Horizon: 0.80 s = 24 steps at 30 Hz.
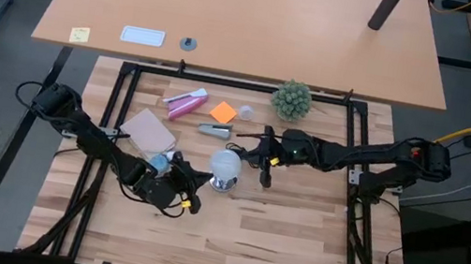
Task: Screw lightbulb
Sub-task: Insert the lightbulb on the lamp
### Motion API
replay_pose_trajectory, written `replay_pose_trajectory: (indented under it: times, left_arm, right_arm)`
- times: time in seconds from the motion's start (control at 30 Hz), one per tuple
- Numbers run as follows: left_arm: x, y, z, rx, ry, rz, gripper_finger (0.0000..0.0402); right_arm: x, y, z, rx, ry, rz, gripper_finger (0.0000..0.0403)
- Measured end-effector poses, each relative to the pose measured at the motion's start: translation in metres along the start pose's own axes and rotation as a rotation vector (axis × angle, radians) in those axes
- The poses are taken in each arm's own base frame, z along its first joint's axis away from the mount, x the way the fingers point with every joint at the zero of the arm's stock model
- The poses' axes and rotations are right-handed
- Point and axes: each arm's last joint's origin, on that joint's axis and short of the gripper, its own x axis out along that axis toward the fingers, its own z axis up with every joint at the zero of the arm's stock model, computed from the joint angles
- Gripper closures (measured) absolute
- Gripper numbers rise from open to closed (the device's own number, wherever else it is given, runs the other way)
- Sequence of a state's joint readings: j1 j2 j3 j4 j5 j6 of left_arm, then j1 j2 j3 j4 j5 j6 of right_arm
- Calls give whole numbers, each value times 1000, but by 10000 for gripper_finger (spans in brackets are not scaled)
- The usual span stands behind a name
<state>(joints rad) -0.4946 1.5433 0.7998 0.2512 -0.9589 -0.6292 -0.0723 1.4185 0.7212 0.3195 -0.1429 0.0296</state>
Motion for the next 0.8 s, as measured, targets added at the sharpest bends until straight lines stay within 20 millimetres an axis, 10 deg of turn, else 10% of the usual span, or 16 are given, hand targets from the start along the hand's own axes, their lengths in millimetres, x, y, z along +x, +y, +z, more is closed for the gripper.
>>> replay_pose_trajectory:
  times: [0.8]
  left_arm:
    - [0,3,0,9,-46,75,400]
  right_arm:
    - [0,4,-2,111,36,154,394]
